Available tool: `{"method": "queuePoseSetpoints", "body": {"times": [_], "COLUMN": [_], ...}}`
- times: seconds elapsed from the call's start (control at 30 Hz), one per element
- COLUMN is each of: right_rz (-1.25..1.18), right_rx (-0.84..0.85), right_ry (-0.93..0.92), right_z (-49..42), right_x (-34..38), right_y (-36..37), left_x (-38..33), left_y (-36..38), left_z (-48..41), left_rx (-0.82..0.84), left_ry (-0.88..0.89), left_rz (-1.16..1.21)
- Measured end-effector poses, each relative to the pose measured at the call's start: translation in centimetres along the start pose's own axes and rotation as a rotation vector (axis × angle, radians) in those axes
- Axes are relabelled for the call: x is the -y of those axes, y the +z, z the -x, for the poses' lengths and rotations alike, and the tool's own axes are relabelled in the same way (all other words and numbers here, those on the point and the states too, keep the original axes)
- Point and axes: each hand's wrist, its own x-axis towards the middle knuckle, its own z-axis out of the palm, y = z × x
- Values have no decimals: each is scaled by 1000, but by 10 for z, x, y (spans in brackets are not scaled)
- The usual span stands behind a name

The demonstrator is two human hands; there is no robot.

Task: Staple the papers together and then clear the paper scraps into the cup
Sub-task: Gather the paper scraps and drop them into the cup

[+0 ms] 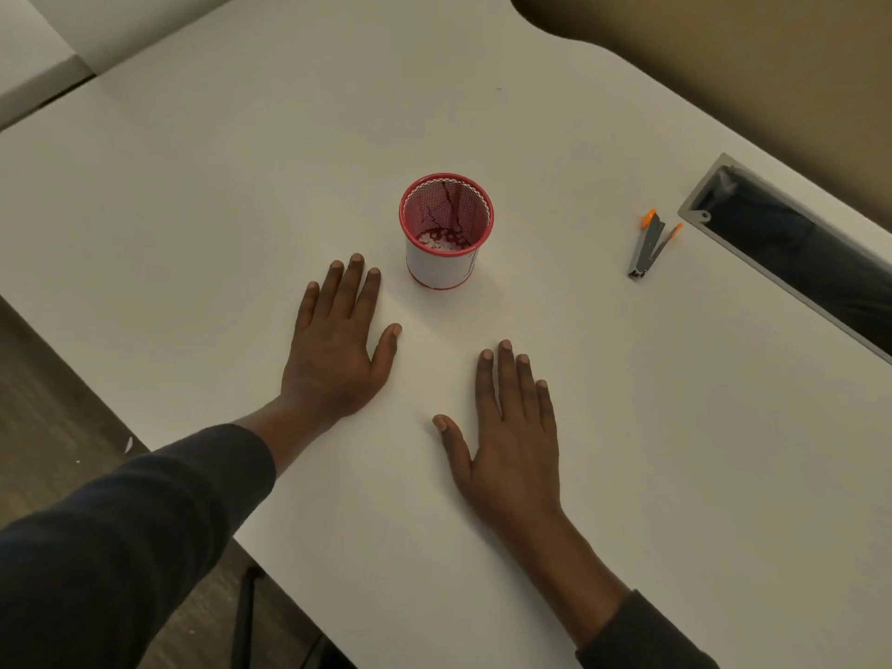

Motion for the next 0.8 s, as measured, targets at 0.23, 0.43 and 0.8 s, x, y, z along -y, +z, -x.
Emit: {"method": "queuePoseSetpoints", "body": {"times": [0.23,0.43,0.8], "right_rz": [28,-20,-1591], "right_rx": [-5,-5,90], "right_ry": [-50,-129,625], "right_z": [7,19,1], "right_x": [-5,-18,-28], "right_y": [-4,-7,-65], "left_x": [0,-1,0], "left_y": [0,0,1], "left_z": [0,0,1], "left_rx": [12,16,-25], "left_ry": [-4,-5,12], "left_rz": [-5,1,3]}}
